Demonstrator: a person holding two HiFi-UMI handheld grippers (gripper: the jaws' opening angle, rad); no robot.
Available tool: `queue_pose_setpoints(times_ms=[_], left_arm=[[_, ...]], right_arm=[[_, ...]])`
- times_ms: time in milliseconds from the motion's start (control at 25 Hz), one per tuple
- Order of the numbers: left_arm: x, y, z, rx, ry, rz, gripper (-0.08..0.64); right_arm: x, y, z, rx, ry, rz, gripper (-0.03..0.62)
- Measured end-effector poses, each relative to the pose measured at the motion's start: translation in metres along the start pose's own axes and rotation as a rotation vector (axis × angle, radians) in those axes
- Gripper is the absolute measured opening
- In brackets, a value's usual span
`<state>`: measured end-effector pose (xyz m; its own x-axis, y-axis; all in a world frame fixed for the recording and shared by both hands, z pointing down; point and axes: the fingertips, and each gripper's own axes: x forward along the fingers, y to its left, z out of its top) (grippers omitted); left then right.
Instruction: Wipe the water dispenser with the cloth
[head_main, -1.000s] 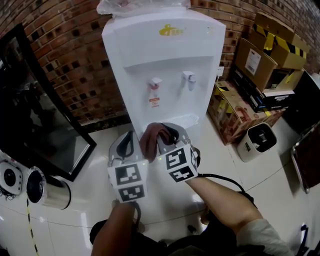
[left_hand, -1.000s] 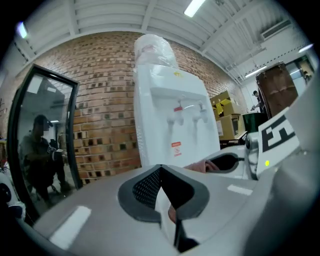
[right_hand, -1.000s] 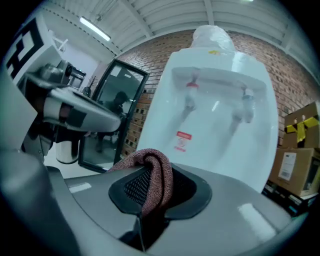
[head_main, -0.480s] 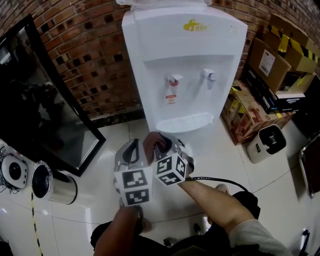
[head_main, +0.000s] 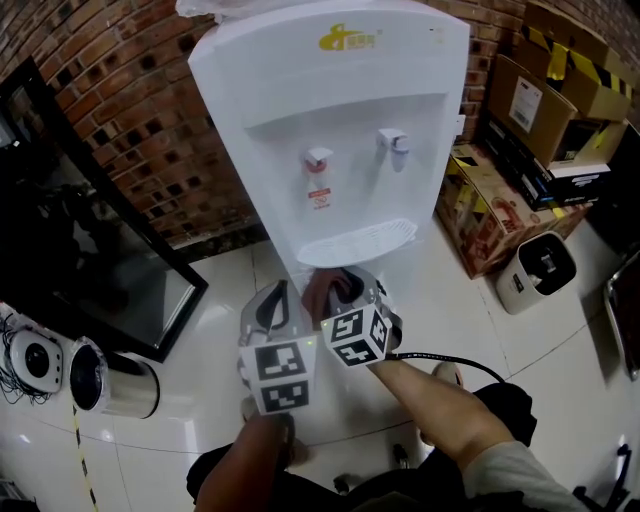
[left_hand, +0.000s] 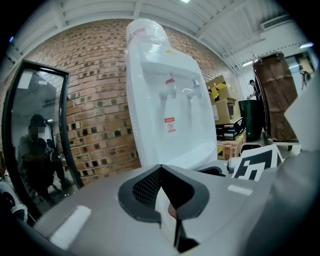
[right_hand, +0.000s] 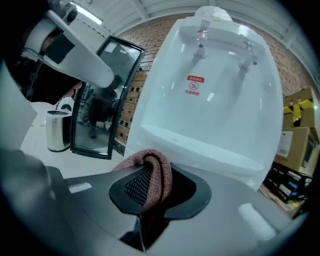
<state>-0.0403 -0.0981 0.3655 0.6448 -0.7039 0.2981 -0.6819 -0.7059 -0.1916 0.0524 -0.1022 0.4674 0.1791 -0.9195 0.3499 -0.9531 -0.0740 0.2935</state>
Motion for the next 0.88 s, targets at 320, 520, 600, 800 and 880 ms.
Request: queue_pose_setpoints(times_ms=[320,520,600,800,880], left_arm=[[0.022,-0.050,0.002,-0.012,-0.004,-0.080,0.000],[0.041,-0.092,-0.017,-0.042,0.023,-0.131,0.000],[0.049,-0.107,-0.026,-0.056,0.040,-0.151,0.000],[0.064,-0.133,-0.042,-0.070,0.039,-0.166,0.000],[0.067,-0.143,-0.051,-0.070,0.034,-0.174,0.000]], right_arm=[[-0.014,-0.079,-0.033,0.099,0.060,-0.132,0.086],[-0.025,-0.118,-0.045,0.133,0.074,-0.199,0.087],[-0.029,-0.134,-0.049,0.153,0.081,-0.230,0.087],[-0.035,-0.164,-0.060,0.176,0.083,-0.284,0.087],[-0.037,-0.175,-0.065,0.186,0.088,-0.307,0.087]])
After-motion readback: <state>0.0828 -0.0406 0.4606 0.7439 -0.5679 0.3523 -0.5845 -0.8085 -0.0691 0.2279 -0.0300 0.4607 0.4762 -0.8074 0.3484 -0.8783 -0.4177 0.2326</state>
